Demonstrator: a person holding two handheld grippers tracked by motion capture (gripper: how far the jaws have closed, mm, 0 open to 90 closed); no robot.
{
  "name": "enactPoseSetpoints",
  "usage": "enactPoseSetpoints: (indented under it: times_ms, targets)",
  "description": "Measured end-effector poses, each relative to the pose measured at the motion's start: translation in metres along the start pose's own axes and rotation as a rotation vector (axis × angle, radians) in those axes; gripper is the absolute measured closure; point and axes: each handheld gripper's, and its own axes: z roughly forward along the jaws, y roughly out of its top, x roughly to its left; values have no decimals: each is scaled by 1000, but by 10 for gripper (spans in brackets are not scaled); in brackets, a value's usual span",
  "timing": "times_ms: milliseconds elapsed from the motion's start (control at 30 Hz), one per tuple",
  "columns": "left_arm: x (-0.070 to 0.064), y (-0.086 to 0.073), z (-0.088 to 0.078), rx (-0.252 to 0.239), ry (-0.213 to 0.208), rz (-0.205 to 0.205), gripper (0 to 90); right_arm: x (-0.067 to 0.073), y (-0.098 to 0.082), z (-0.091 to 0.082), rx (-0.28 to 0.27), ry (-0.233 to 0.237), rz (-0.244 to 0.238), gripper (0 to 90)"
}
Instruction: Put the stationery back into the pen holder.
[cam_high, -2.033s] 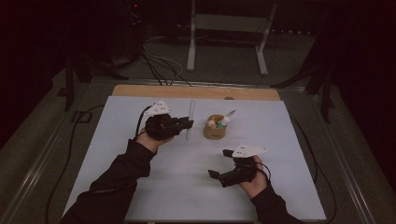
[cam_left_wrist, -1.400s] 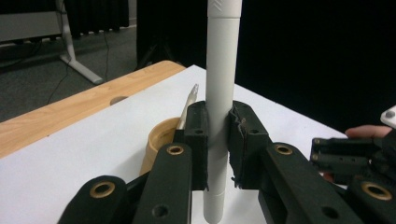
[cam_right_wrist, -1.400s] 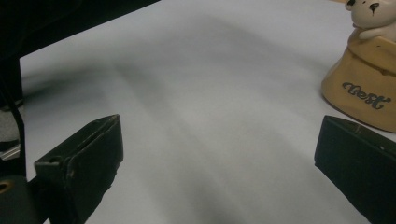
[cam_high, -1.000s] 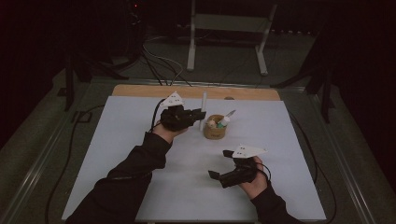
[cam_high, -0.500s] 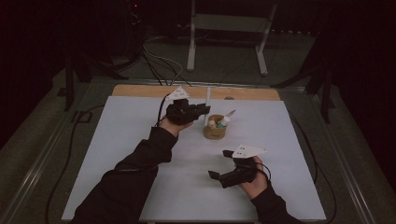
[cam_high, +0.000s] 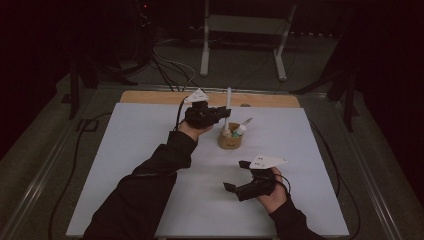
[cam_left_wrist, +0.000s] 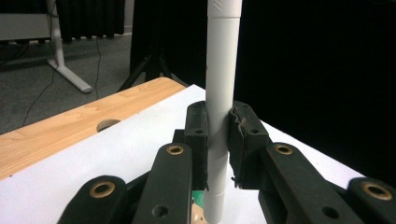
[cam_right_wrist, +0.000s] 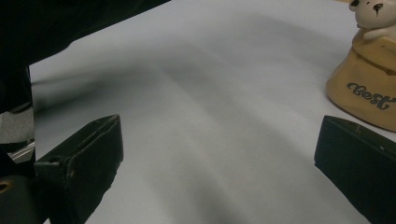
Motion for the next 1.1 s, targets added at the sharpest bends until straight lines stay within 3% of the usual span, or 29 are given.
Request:
enactPoseSetpoints:
  times_ms: [233, 633, 833, 1100]
  targets:
    - [9, 0, 11, -8, 9, -24, 793, 0, 1, -1, -1, 0, -2, 12]
    - [19, -5, 28, 8, 35, -6, 792, 0, 0, -2, -4, 3, 0, 12]
    - [24, -10, 34, 17, 44, -16, 792, -1, 0, -2, -3, 4, 3, 12]
    - [23, -16, 42, 44, 42, 4, 791, -1, 0, -2, -3, 6, 7, 12]
